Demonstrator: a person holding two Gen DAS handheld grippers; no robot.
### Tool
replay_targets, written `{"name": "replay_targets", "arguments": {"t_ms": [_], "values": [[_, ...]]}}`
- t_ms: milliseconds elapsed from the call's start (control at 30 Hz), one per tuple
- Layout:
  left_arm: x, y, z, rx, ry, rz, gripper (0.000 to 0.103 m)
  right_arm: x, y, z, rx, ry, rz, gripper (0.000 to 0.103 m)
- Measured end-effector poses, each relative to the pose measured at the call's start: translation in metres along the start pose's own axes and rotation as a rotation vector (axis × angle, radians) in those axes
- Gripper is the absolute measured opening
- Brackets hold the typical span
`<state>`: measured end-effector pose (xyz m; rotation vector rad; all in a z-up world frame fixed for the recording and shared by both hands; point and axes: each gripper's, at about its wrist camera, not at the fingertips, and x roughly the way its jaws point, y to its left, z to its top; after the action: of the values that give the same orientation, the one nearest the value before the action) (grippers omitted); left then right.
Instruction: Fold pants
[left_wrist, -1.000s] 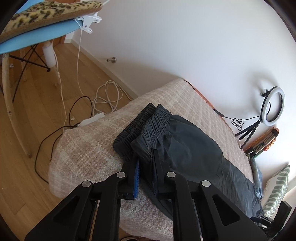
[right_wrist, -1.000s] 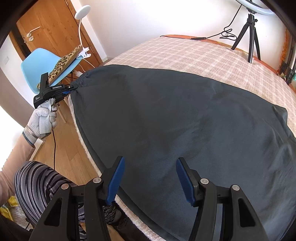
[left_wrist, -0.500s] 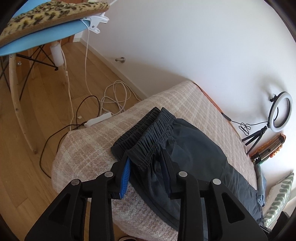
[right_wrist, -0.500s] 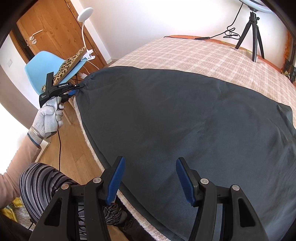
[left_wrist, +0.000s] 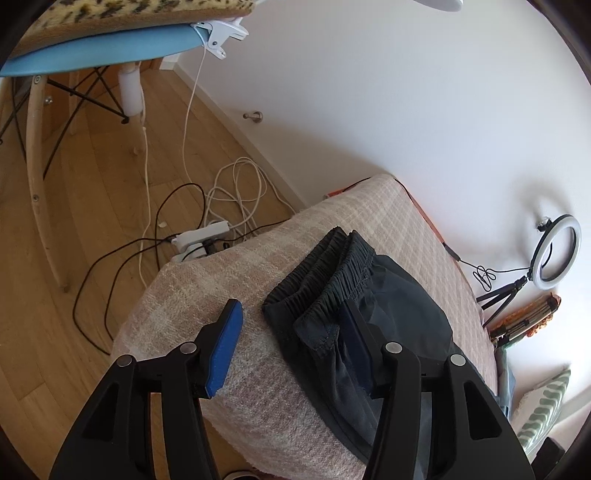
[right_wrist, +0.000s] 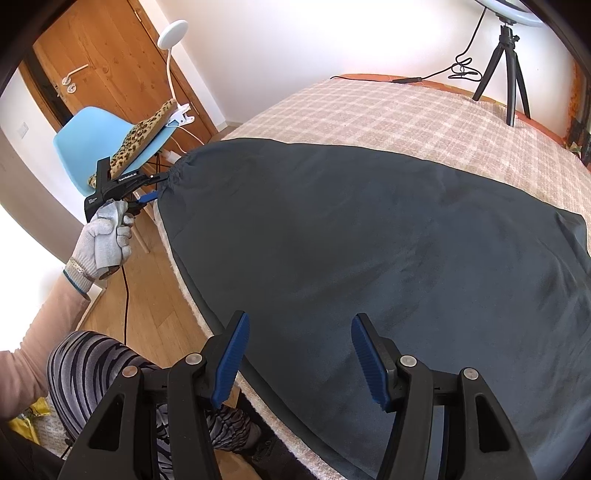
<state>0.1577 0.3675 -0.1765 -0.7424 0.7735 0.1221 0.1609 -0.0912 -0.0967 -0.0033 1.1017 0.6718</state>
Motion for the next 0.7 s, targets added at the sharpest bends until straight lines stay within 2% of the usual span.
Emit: {"name": "replay_targets", "arguments": {"t_ms": [100,200,267,300,333,367,500,700], "values": [[0.004,-0.012,-0.004,0.072,0.014,0.011,0.053,0.001,0.001,0.000,-0.002,0.003,-0.002,0.060],[0.007,-0.020,-0.008,0.126,-0.007,0.042,0.051,0.001,0.000,-0.001,0.003,0.003,-0.002,0.060],[0.010,-0.019,-0.007,0.120,-0.013,0.057,0.034,0.001,0.001,0.001,0.006,0.003,0.000,0.060],[0.010,-0.019,-0.006,0.116,-0.019,0.054,0.032,0.001,0.002,0.002,0.005,0.002,0.000,0.060],[0.011,-0.017,-0.005,0.106,-0.021,0.039,0.025,0.001,0.003,0.003,0.002,0.002,-0.002,0.060],[0.012,-0.016,-0.004,0.091,-0.018,0.022,0.023,0.001,0.004,0.004,-0.002,0.002,-0.005,0.060],[0.006,-0.023,-0.006,0.097,-0.055,-0.007,0.020,0.000,0.008,0.016,-0.008,-0.007,-0.017,0.060],[-0.013,-0.070,-0.022,0.296,-0.128,-0.009,0.019,0.002,0.015,0.063,-0.006,-0.019,-0.002,0.060]]}}
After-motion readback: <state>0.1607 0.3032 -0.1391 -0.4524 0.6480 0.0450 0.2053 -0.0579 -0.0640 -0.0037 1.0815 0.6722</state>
